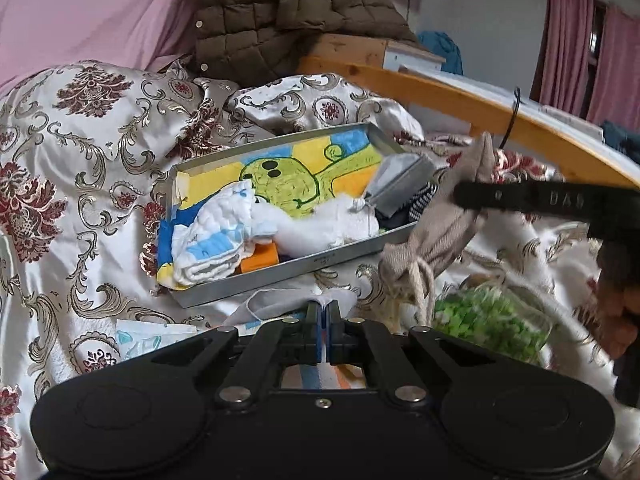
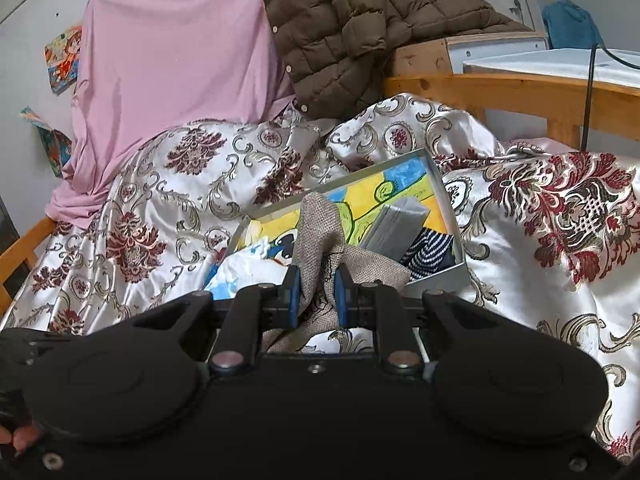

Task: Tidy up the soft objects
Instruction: 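Lift the grey cloth with left tool while right tool lifts the beige bag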

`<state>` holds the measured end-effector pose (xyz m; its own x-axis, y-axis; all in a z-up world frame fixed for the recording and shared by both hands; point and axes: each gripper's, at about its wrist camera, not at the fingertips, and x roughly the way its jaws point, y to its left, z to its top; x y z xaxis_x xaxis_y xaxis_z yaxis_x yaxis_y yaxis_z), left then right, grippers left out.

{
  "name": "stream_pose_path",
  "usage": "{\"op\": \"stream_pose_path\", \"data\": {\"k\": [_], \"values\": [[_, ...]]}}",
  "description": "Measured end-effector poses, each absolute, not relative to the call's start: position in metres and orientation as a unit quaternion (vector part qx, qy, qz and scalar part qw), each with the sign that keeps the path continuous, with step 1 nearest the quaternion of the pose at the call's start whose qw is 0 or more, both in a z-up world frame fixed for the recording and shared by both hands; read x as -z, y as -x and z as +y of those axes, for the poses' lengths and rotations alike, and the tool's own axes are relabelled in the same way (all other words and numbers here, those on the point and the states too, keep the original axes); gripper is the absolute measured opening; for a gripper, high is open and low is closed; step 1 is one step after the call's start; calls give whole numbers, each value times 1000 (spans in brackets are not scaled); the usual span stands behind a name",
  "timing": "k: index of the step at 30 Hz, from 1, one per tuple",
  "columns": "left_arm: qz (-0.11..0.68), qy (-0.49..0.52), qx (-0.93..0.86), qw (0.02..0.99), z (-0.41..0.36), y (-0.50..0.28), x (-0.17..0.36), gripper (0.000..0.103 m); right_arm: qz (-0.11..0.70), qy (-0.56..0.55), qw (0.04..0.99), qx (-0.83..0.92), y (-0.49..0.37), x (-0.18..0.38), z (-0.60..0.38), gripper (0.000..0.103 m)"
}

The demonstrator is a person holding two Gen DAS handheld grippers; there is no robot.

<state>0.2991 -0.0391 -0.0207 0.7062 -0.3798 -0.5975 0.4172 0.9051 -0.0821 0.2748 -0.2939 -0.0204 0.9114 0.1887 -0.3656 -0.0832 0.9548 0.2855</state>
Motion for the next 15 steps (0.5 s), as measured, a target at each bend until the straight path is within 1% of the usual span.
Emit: {"op": "stream_pose_path", "data": {"k": [4,7,12,15], "values": [[305,-47,217,926,-40,-297,19,0,199,-132,968,-75,-275,21,-292,11],[315,-55,212,923,-41,-299,22,0,204,-131,967,-81,-276,23,-291,11],[337,-32,201,919,-33,-307,30,0,224,-125,960,-110,-280,27,-281,11],[338,-18,199,920,-29,-308,28,0,241,-101,957,-124,-283,34,-264,11]]}}
